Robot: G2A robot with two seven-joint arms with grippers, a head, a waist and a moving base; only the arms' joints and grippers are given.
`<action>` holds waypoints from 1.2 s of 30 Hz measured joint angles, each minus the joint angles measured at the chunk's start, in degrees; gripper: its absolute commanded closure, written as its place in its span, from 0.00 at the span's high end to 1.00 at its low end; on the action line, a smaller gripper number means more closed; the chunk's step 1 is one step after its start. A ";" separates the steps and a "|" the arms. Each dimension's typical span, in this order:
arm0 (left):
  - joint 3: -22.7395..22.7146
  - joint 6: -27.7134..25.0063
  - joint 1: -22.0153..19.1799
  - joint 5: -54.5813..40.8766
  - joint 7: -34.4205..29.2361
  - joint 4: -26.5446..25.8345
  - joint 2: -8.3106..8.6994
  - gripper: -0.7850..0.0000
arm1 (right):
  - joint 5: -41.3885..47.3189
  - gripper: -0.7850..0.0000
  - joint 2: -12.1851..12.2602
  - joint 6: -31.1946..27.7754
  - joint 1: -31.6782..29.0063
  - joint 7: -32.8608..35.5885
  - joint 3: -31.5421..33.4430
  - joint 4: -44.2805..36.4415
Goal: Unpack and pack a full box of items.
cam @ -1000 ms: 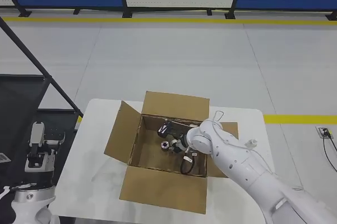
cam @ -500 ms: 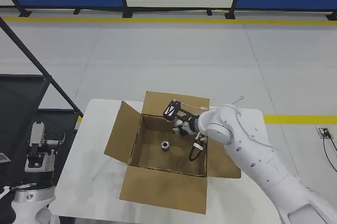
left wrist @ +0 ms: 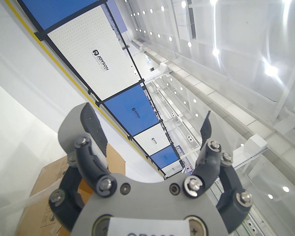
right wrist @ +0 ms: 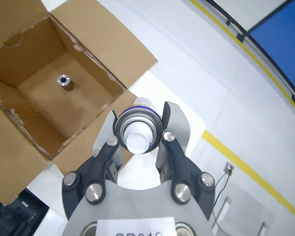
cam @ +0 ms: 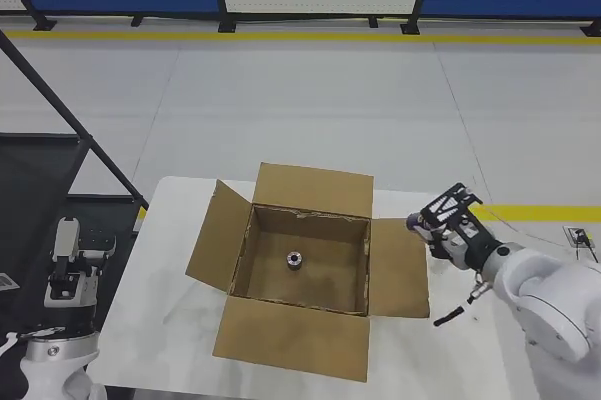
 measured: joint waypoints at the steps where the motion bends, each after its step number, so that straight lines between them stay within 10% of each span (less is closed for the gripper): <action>1: 0.00 0.00 0.00 0.00 0.00 0.00 0.00 1.00 | 0.03 0.00 0.17 0.19 -1.87 0.02 1.98 -0.41; 13: 0.00 0.00 0.00 0.00 0.00 0.00 0.00 1.00 | 6.90 0.00 1.51 -7.67 -15.02 -4.06 12.51 9.94; 27: 0.00 0.00 0.00 0.00 0.00 0.00 0.00 1.00 | 1.93 0.00 1.61 -6.62 -9.56 -14.33 4.31 28.35; 36: 0.00 0.00 0.00 0.00 0.00 0.00 0.00 1.00 | 0.57 0.24 1.91 -5.10 -7.46 -13.36 2.02 30.55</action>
